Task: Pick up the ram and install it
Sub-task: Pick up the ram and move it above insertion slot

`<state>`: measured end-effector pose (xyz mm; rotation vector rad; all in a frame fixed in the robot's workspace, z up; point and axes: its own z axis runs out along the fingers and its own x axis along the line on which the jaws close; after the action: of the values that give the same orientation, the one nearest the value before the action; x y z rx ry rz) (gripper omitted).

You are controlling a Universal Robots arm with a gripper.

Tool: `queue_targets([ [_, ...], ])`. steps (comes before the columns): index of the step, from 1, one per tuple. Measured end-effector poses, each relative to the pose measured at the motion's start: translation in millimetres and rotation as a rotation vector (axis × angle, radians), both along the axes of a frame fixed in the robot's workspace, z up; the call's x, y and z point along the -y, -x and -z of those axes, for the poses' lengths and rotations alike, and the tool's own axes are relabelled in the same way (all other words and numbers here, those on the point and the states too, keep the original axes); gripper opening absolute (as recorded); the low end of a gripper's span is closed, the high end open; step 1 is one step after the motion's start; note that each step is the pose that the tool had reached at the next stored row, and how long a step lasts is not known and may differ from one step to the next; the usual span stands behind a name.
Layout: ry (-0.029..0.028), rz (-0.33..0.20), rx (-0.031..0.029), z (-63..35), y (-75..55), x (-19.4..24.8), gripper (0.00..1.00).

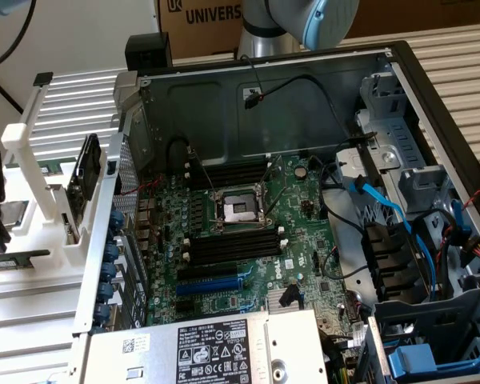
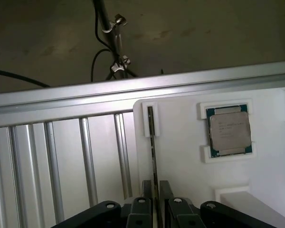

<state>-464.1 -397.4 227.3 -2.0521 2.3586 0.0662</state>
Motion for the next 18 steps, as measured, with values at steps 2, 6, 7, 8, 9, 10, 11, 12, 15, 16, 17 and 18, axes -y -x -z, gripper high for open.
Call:
queue_targets([
  [2, 0.0000, 0.000, 0.0000, 0.0, 0.0, 0.0, 0.21],
  [6, 0.0000, 0.000, 0.0000, 0.0, 0.0, 0.0, 0.21],
  [7, 0.0000, 0.000, 0.0000, 0.0, 0.0, 0.0, 0.21],
  [8, 0.0000, 0.000, 0.0000, 0.0, 0.0, 0.0, 0.21],
  [9, 0.0000, 0.000, 0.0000, 0.0, 0.0, 0.0, 0.21],
  [10, 0.0000, 0.000, 0.0000, 0.0, 0.0, 0.0, 0.21],
  [11, 0.0000, 0.000, 0.0000, 0.0, 0.0, 0.0, 0.21],
  [12, 0.0000, 0.000, 0.0000, 0.0, 0.0, 0.0, 0.21],
  [15, 0.0001, 0.000, -0.0001, 0.0, 0.0, 0.0, 0.21],
  [16, 0.0007, 0.000, -0.0001, 0.2, 0.0, 0.0, 0.21],
  [17, 0.0028, 0.000, 0.0001, 0.7, -0.1, -0.4, 0.21],
  [18, 0.0057, 0.000, 0.0002, 1.2, -0.2, -0.9, 0.21],
])
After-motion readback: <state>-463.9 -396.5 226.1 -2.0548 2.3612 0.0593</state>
